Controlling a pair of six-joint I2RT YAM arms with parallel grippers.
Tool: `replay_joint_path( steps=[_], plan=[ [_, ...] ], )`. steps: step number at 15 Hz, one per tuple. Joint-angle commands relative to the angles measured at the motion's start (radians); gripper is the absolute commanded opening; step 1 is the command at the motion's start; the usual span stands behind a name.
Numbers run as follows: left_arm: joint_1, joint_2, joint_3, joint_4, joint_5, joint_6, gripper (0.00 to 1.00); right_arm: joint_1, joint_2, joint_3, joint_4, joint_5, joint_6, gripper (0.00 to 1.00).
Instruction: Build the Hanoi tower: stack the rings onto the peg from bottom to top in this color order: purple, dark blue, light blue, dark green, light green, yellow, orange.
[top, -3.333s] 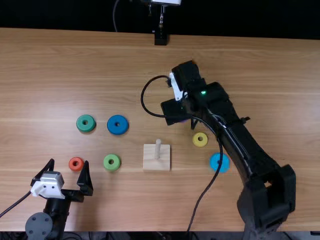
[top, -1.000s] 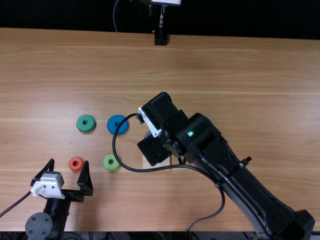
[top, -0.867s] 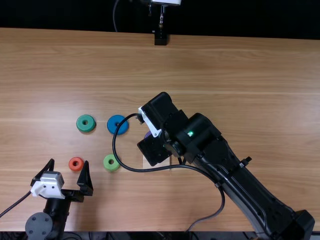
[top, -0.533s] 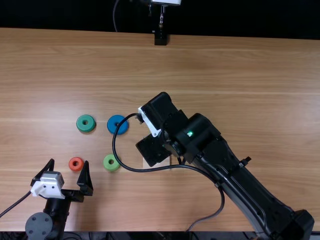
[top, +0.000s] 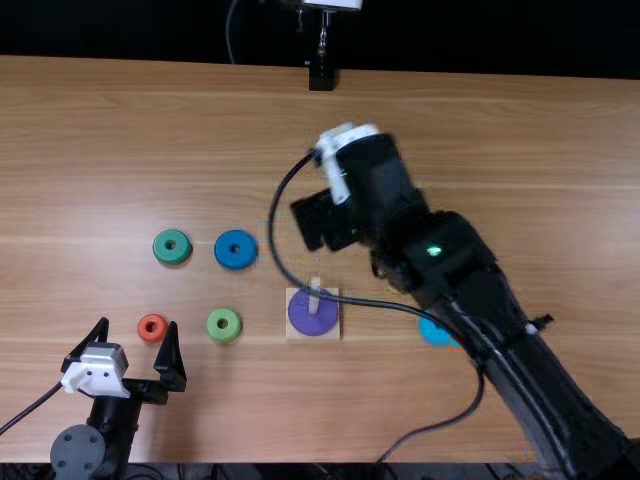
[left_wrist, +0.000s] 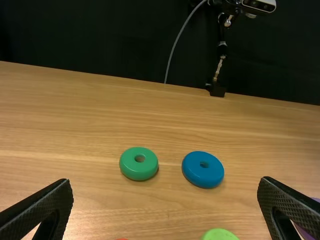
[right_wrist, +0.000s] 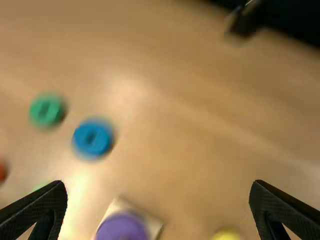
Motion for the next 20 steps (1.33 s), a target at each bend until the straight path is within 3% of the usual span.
replay_joint_path(
  steps=[1,4,8,10,14,15,18,20],
  plan=[
    [0.011,-0.011,-0.03,-0.005,0.019,0.007,1.0,-0.07,-0.123,-0.058,0.067,0.106,-0.005,1.0],
    [0.011,-0.011,-0.03,-0.005,0.019,0.007,1.0,-0.213,-0.335,-0.325,0.415,0.106,-0.005,1.0],
    [0.011,-0.011,-0.03,-0.005,0.019,0.007,1.0,-0.395,-0.781,-1.002,0.989,0.105,-0.007,1.0],
    [0.011,-0.011,-0.03,-0.005,0.019,0.007,1.0,-0.493,-0.998,-1.301,1.142,0.103,-0.005,1.0],
    [0.011,-0.011,-0.03,-0.005,0.019,0.007,1.0,-0.509,-1.421,-1.635,1.118,0.099,-0.007,1.0],
    [0.011,-0.011,-0.03,-0.005,0.019,0.007,1.0,-0.516,-1.516,-1.677,1.072,0.09,-0.005,1.0],
    [0.011,-0.011,-0.03,-0.005,0.019,0.007,1.0,-0.562,-1.648,-1.687,0.786,-0.024,-0.009,1.0],
    [0.011,-0.011,-0.03,-0.005,0.019,0.007,1.0,-0.562,-1.662,-1.687,0.663,-0.024,-0.007,1.0]
  ],
)
